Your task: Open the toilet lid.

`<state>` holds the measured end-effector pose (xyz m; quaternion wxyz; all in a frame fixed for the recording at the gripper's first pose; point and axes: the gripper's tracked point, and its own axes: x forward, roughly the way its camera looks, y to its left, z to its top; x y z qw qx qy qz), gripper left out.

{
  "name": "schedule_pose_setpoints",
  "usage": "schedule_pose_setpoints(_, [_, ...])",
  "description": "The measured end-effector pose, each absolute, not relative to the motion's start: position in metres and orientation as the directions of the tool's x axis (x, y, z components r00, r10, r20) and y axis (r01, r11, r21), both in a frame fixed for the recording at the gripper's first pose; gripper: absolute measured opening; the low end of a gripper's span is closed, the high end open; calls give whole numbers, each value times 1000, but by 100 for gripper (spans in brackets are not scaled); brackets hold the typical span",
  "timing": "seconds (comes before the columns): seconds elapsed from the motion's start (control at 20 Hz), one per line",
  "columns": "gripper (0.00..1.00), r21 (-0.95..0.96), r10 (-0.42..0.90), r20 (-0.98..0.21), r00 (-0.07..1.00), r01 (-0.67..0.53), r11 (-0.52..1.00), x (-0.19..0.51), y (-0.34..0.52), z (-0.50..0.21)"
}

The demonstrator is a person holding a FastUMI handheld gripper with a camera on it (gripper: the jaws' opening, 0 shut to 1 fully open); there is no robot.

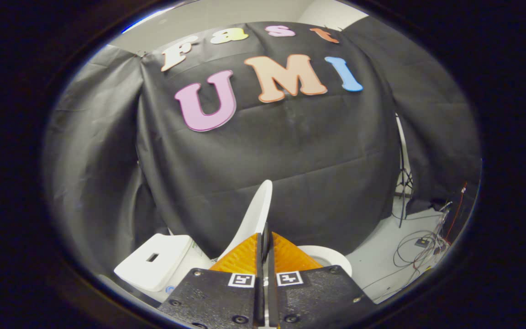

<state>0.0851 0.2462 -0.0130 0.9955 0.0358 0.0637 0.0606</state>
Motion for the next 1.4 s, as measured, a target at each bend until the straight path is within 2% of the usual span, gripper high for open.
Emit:
schedule_pose_setpoints(0.9, [3,-53,327,-84,941,-332,942,71,384,12])
schedule_pose_setpoints(1.4, [5,-140,515,-116,849,-527,838,61,456,6])
